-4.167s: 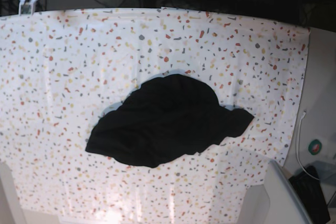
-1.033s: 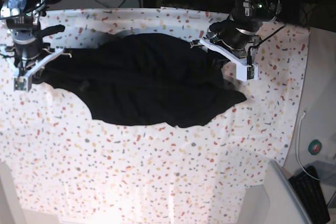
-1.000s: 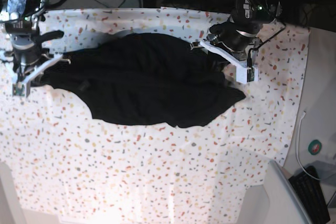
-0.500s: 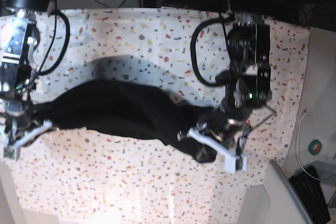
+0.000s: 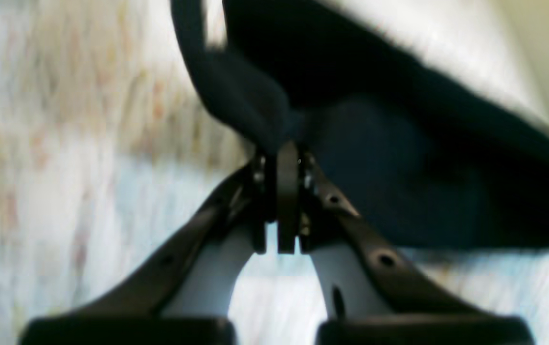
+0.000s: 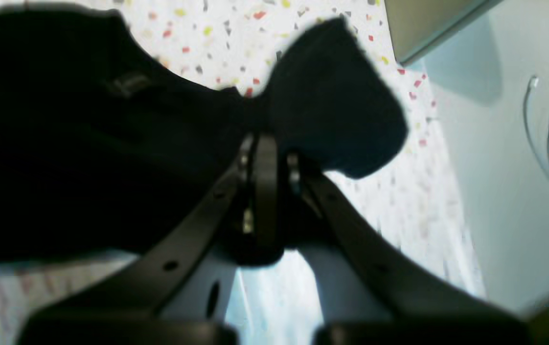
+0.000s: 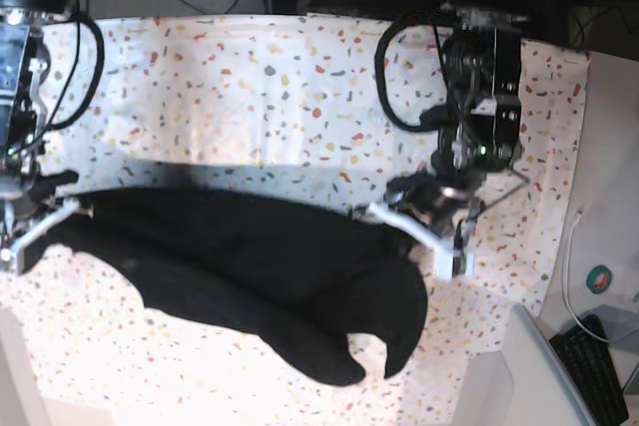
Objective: Layout the t-shirt on the table in an organized manner, then fold the t-shirt properly
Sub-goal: 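Lift the black t-shirt with both grippers and shake it out, then lay the t-shirt down and release it with both grippers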
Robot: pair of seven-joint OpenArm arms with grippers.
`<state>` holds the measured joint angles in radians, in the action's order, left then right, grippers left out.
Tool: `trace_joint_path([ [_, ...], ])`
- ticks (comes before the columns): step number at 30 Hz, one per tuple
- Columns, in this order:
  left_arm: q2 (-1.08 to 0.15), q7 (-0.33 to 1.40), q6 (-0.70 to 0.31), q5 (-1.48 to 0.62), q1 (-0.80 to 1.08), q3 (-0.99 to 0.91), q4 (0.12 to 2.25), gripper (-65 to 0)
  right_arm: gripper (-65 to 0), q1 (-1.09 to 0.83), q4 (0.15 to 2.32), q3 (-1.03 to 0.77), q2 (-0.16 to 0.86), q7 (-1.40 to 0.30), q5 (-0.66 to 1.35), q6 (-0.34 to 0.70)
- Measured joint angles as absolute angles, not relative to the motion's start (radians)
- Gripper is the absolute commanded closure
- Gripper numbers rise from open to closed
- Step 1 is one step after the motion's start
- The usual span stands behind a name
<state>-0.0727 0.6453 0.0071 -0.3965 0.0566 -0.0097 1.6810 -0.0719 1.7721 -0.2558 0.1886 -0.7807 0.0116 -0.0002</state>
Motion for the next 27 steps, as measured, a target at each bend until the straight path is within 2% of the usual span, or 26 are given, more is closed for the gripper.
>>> trace_joint_path([
  [3, -0.121, 0.502, 0.019, -0.392, 0.219, -0.014, 1.637, 0.0, 0.0, -0.183, 1.765, -0.265, 0.147, -0.738, 0.003, -0.002],
  [5, -0.138, 0.414, 0.019, -0.394, 0.282, -0.005, 1.552, 0.0, 0.0, -0.224, 1.709, -0.260, 0.127, -0.643, 0.019, 0.008],
  [8, -0.134, 0.342, 0.019, -0.393, 0.337, -0.002, 1.446, 0.0, 0.0, -0.276, 1.605, -0.262, 0.091, -0.584, 0.005, -0.001],
  [11, -0.131, 0.316, 0.015, -0.398, 0.354, -0.007, 1.440, 0.0, 0.0, -0.311, 1.582, -0.262, 0.075, -0.561, 0.005, -0.001],
  [20, -0.169, 0.322, 0.023, -0.397, 0.516, -0.018, 1.695, 0.0, 0.0, -0.456, 1.772, -0.267, 0.057, -0.557, 0.002, -0.004],
  [24, -0.165, 0.330, 0.011, -0.400, 0.489, -0.016, 1.840, 0.0, 0.0, -0.440, 1.904, -0.268, 0.030, -0.552, -0.001, -0.010],
  [27, -0.142, 0.329, 0.012, -0.400, 0.391, -0.014, 1.901, 0.0, 0.0, -0.404, 1.986, -0.305, -0.006, -0.565, 0.013, -0.004],
])
